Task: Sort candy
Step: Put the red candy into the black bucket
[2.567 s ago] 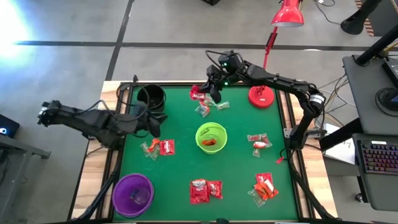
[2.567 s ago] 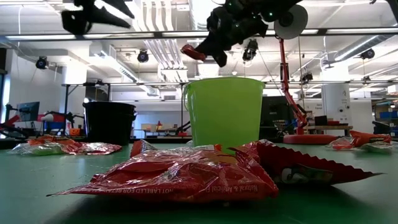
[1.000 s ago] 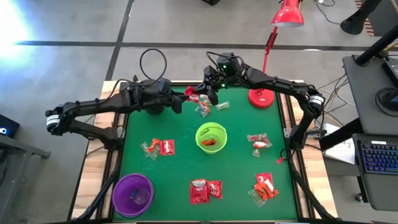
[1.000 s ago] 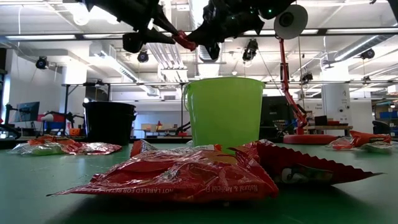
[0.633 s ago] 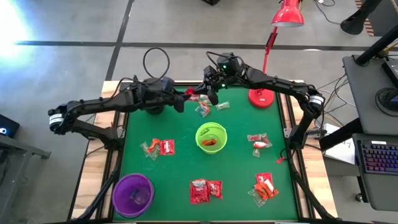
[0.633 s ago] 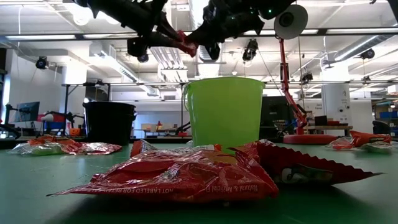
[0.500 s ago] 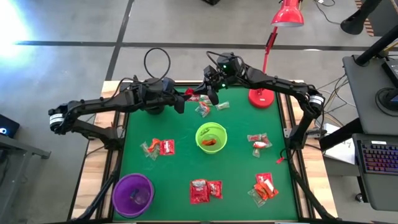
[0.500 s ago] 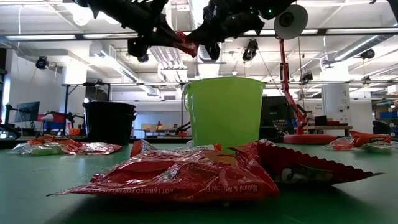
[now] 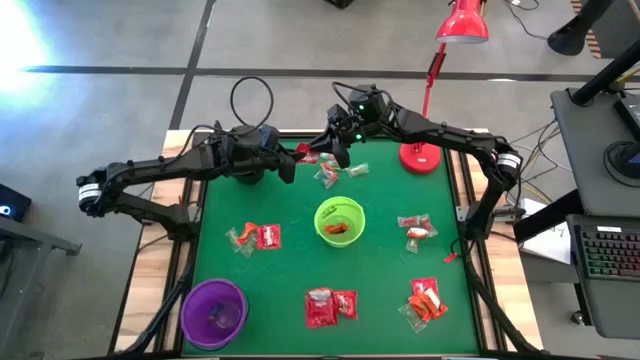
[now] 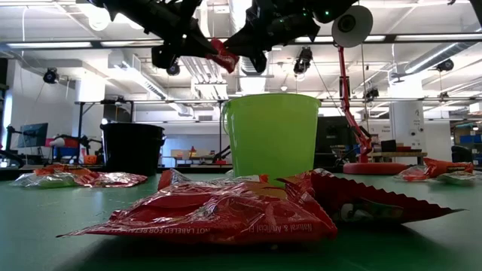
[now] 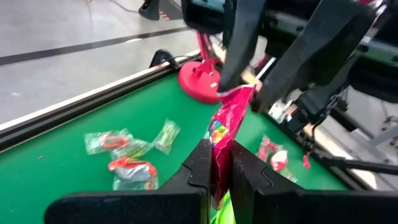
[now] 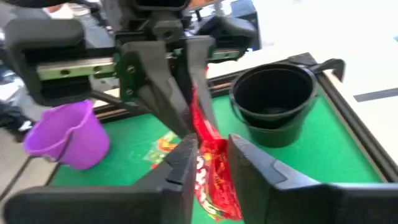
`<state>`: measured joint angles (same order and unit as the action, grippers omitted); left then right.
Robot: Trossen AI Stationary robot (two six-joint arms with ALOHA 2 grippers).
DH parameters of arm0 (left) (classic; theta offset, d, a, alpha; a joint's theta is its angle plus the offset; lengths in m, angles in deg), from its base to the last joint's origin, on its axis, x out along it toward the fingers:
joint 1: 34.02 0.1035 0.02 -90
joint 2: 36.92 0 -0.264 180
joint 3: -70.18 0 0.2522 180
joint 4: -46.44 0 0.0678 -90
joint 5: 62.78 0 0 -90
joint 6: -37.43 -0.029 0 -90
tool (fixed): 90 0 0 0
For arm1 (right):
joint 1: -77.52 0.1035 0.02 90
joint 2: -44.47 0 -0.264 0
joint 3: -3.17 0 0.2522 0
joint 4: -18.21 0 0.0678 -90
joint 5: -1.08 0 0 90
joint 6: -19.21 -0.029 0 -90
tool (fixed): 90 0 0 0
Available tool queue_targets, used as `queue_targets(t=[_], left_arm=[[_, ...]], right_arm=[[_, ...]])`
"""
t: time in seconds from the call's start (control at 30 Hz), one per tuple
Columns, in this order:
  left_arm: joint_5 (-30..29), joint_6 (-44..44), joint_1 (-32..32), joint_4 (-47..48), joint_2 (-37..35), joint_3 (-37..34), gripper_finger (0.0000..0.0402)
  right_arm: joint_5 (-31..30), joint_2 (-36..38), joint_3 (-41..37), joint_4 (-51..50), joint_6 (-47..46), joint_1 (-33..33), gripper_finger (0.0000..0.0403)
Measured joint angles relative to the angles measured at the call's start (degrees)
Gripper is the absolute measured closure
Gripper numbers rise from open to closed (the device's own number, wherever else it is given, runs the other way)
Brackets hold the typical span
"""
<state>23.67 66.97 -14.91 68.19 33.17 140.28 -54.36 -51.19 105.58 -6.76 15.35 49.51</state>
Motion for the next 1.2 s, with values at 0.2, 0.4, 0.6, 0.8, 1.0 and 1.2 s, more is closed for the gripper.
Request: queue_targets(t=[0.2, 0.4, 0.6, 0.8, 1.0, 1.2], left_arm=[[-2.9, -0.9, 1.4, 6.7, -2.6, 0.0, 0.0396], [-6.4, -2.1, 3.8, 13.9, -7.1, 0.0, 0.0396], [-9.2, -2.1, 6.6, 24.9, -11.6, 0.0, 0.0396], [-16.8, -3.5, 8.8, 34.2, -15.4, 0.0, 0.0393], [-19.5, -3.6, 10.4, 40.9, -16.9, 0.0, 0.0391], [-24.3, -3.8, 10.4, 45.1, -15.7, 0.0, 0.0390]], right_arm=[[-5.7, 0.0, 0.0, -0.1, -2.0, -1.2, 0.0266], [-6.0, 0.0, 0.0, -0.8, -4.9, -1.5, 0.0257], [-5.9, 0.0, 0.0, -0.6, -8.6, -1.5, 0.0257], [-5.9, 0.0, 0.0, -0.9, -8.6, -1.5, 0.0257], [-5.9, 0.0, 0.0, -3.6, -8.2, -1.5, 0.0257], [-5.9, 0.1, 0.0, -8.4, -6.9, -1.5, 0.0257]])
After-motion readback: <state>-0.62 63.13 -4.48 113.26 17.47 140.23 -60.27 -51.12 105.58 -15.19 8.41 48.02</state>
